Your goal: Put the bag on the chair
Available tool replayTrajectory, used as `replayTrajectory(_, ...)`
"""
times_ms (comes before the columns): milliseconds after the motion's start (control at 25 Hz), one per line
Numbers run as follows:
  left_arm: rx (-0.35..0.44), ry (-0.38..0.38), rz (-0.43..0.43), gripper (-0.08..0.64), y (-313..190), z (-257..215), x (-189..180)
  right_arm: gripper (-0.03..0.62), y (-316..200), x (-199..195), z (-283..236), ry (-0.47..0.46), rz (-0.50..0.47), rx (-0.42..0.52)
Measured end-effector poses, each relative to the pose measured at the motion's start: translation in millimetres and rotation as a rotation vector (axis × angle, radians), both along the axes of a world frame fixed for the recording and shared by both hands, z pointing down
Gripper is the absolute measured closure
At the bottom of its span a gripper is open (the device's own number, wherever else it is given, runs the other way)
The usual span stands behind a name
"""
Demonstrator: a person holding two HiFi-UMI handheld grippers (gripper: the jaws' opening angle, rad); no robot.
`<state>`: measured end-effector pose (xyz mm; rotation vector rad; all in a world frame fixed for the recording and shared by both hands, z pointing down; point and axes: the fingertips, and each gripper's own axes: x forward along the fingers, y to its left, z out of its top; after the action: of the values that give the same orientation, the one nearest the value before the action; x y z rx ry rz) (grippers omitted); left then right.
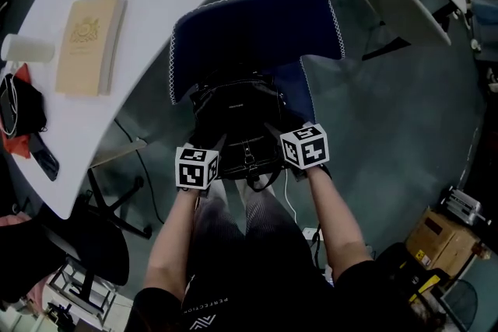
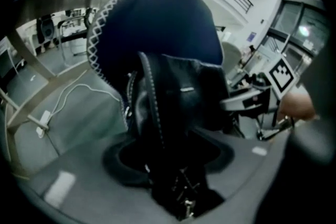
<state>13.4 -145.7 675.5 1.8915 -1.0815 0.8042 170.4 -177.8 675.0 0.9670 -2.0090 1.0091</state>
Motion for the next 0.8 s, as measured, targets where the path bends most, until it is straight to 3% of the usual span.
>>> replayTrajectory(400,-0.062,0.015,-0.020,0.342,1.8,-2.4,-3.2,0.344,-1.1,5.6,-17.6,0.037,0.022,0.025)
replayTrajectory(800,-0.001,-0.072,0.012,0.372,-10.0,-25.3,-25.7,0.381,3.8,13.0,-41.7,0.099,0.081,0.062)
